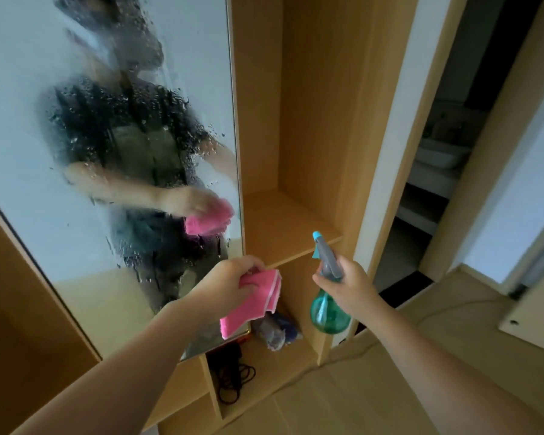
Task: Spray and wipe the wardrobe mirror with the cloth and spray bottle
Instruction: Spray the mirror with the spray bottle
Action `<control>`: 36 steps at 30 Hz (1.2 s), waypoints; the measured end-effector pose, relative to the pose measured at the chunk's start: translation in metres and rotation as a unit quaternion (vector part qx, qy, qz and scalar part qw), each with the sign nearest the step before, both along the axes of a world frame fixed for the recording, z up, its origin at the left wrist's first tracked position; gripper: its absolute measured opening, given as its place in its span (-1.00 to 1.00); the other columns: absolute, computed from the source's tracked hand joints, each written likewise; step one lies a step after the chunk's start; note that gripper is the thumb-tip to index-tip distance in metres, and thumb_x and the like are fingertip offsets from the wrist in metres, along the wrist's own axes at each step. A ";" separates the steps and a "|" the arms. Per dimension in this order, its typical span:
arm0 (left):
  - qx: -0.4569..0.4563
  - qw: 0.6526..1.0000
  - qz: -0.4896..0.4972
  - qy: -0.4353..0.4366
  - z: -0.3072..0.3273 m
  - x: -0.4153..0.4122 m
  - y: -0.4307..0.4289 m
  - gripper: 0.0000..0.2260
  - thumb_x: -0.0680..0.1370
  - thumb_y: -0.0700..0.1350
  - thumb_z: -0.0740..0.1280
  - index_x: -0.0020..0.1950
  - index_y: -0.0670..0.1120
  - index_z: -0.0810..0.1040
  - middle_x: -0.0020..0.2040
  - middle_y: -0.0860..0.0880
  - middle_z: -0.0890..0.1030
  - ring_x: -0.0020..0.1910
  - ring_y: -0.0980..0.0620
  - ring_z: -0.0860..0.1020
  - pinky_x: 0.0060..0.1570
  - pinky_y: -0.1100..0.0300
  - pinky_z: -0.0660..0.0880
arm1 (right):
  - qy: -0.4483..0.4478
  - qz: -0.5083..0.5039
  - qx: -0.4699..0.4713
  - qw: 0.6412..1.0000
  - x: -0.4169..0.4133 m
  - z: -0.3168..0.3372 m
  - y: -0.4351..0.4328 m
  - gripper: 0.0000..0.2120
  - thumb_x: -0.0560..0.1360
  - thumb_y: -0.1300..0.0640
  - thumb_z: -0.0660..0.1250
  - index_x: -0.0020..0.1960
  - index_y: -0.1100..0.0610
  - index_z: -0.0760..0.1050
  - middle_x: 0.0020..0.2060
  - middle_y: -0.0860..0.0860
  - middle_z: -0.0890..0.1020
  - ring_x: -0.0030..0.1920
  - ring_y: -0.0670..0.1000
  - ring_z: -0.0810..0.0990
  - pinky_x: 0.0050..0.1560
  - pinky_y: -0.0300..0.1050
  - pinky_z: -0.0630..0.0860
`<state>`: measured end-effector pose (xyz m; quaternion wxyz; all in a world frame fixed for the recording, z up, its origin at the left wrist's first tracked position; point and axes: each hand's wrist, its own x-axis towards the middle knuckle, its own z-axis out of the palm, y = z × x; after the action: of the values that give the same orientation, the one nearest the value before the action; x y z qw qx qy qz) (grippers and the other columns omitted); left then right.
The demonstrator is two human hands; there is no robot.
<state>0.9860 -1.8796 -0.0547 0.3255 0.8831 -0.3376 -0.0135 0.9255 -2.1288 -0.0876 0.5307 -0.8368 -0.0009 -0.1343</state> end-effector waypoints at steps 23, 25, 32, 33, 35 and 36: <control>0.082 0.982 0.167 -0.032 -0.007 0.074 -0.172 -0.78 0.54 -0.20 0.26 0.07 0.10 0.51 -0.12 0.26 0.48 -0.18 0.28 0.46 -0.32 0.47 0.41 | -0.043 0.086 -0.105 0.990 0.173 0.022 -0.182 -0.82 0.40 0.21 0.50 -0.16 0.22 0.50 -0.25 0.03 0.59 -0.22 -0.05 0.56 -0.19 -0.27 0.47; 0.089 0.977 0.193 -0.035 -0.008 0.083 -0.173 -0.79 0.55 -0.19 0.25 0.11 0.06 0.52 -0.08 0.20 0.51 -0.17 0.27 0.46 -0.31 0.45 0.40 | -0.047 0.103 -0.143 0.983 0.196 0.022 -0.182 -0.83 0.42 0.19 0.49 -0.18 0.23 0.51 -0.28 0.06 0.57 -0.27 -0.01 0.51 -0.29 -0.28 0.37; 0.093 0.971 0.221 -0.012 -0.019 0.117 -0.174 -0.79 0.53 -0.20 0.22 0.05 0.08 0.52 -0.17 0.24 0.49 -0.22 0.28 0.48 -0.34 0.41 0.42 | -0.024 0.108 -0.173 0.979 0.262 0.019 -0.166 -0.84 0.44 0.18 0.48 0.00 0.14 0.59 -0.15 0.01 0.65 -0.14 0.03 0.61 -0.22 -0.14 0.53; 0.095 0.970 0.222 -0.008 -0.019 0.124 -0.174 -0.79 0.54 -0.19 0.21 0.04 0.10 0.52 -0.18 0.23 0.49 -0.23 0.28 0.48 -0.36 0.43 0.38 | -0.022 0.110 -0.194 0.975 0.270 0.019 -0.164 -0.85 0.45 0.15 0.47 0.00 0.09 0.58 -0.16 -0.04 0.64 -0.16 -0.03 0.59 -0.29 -0.22 0.46; 0.083 0.972 0.221 0.005 -0.020 0.137 -0.178 -0.83 0.52 -0.11 0.19 -0.09 0.15 0.49 -0.23 0.20 0.53 -0.31 0.27 0.51 -0.43 0.45 0.36 | -0.017 0.112 -0.224 0.968 0.289 0.018 -0.161 -0.89 0.46 0.10 0.45 -0.03 0.02 0.56 -0.18 -0.09 0.62 -0.19 -0.09 0.58 -0.33 -0.26 0.37; 0.078 0.973 0.218 0.007 -0.021 0.143 -0.180 -0.85 0.51 -0.06 0.16 -0.14 0.16 0.48 -0.26 0.18 0.55 -0.34 0.27 0.52 -0.46 0.45 0.36 | -0.015 0.113 -0.227 0.967 0.298 0.018 -0.160 -0.90 0.47 0.09 0.44 -0.04 0.00 0.55 -0.19 -0.11 0.61 -0.19 -0.11 0.57 -0.33 -0.26 0.37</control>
<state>1.1289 -2.0594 -0.0753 0.2529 0.9581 -0.1321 0.0251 1.2231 -2.2887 -0.0696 0.3386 -0.9277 -0.1339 -0.0824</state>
